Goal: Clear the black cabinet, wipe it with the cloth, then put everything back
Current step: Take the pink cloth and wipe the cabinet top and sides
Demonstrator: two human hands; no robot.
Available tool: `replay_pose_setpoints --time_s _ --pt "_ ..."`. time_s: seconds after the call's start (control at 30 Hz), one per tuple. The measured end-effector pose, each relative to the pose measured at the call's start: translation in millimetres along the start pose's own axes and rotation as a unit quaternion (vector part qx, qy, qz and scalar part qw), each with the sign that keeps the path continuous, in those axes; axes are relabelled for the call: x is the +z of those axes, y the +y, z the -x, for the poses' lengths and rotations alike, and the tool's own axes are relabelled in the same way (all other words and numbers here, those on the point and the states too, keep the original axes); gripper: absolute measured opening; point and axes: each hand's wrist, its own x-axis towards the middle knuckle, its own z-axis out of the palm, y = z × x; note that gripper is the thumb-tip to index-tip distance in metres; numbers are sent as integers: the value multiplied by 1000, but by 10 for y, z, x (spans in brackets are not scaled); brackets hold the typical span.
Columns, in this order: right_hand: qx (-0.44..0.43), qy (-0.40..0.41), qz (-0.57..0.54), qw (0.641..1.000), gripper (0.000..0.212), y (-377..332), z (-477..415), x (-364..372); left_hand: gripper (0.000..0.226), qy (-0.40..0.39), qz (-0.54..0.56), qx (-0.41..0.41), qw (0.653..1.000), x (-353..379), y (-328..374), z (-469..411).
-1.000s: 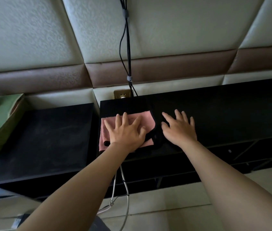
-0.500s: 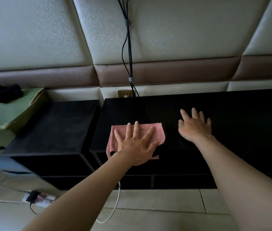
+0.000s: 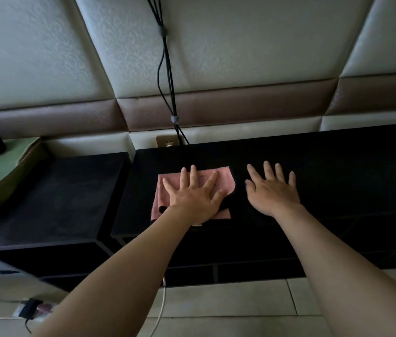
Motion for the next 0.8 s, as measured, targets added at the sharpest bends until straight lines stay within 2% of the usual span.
replay_pose_setpoints --time_s 0.5,0.8 --pt "-8 29 22 999 59 13 -80 93 66 20 -2 -9 1000 -171 3 -989" --pt "-18 33 24 999 59 19 -69 80 66 32 11 -25 999 -215 52 -1247"
